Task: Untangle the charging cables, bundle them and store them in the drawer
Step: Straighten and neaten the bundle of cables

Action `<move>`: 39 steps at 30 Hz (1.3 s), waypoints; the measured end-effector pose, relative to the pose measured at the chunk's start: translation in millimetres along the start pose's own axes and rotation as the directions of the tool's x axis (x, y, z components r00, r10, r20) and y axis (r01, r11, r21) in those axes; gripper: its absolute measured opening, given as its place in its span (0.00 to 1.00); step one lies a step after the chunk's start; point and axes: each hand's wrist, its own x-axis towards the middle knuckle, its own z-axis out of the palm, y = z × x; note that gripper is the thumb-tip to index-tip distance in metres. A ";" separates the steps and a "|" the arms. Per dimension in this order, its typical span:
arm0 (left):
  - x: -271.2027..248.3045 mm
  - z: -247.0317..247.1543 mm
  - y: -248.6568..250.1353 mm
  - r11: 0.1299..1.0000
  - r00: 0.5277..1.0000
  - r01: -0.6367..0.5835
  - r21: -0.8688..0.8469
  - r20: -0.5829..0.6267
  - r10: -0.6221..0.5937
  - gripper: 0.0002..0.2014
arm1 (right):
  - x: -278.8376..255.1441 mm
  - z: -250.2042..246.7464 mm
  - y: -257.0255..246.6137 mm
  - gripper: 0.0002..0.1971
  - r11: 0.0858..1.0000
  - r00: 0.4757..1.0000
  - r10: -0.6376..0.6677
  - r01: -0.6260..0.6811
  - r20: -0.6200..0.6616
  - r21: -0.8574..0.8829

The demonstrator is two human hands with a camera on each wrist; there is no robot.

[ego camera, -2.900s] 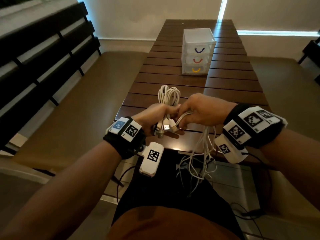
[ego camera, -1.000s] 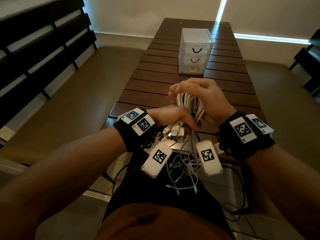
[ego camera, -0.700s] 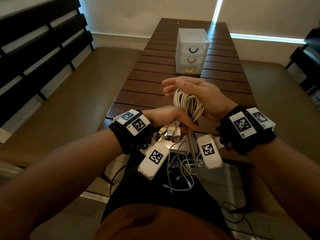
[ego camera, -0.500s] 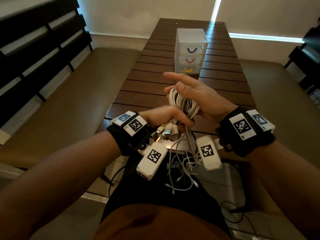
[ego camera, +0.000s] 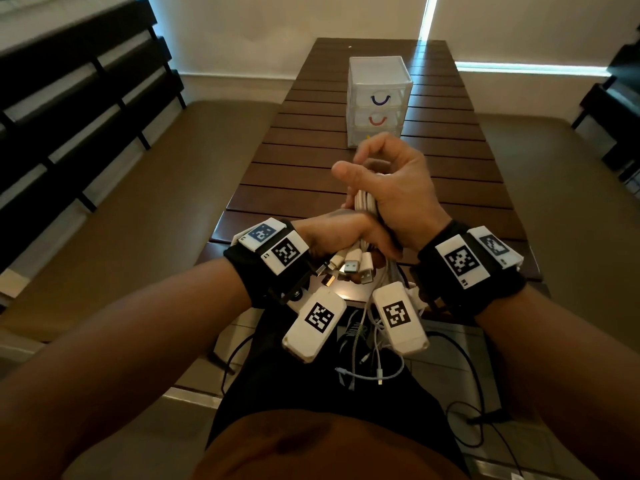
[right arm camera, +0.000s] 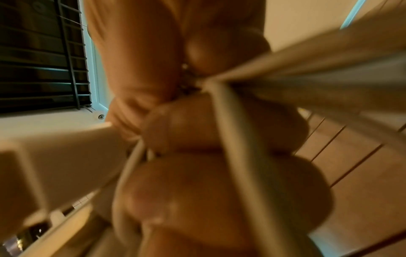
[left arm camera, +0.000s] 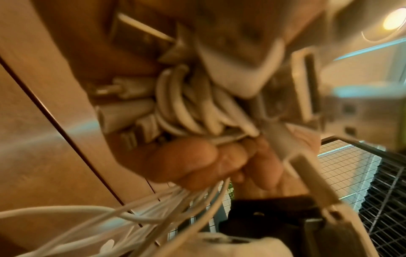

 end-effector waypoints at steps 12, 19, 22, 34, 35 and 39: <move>-6.5 -13.2 0.4 0.989 0.992 -0.106 -0.099 0.062 0.112 0.17 | 9.4 -8.9 2.6 0.14 0.957 0.990 -0.120 0.096 -0.074 -0.272; -4.6 -8.4 8.5 0.944 0.948 -0.311 -0.112 0.036 0.317 0.12 | 13.6 -4.4 -3.3 0.14 0.966 0.986 -0.159 0.145 -0.045 -0.215; 2.2 -4.9 9.9 0.904 0.951 -0.287 -0.317 0.015 0.308 0.13 | 19.5 -1.8 -7.3 0.15 0.981 0.984 -0.151 0.137 -0.096 -0.138; -1.6 -2.2 1.6 0.982 0.983 -0.164 -0.094 -0.104 0.154 0.08 | 15.2 -9.5 -3.0 0.10 0.907 0.955 -0.136 0.227 0.262 -0.354; -2.8 -3.3 -1.2 0.980 0.985 -0.157 -0.125 -0.097 0.146 0.07 | 14.1 -12.1 -3.1 0.10 0.890 0.955 -0.104 0.214 0.278 -0.403; -5.6 -8.3 -13.1 0.909 0.987 -0.159 -0.384 -0.067 0.144 0.03 | 10.1 -22.0 3.0 0.35 0.958 0.963 0.091 -0.014 0.255 -0.287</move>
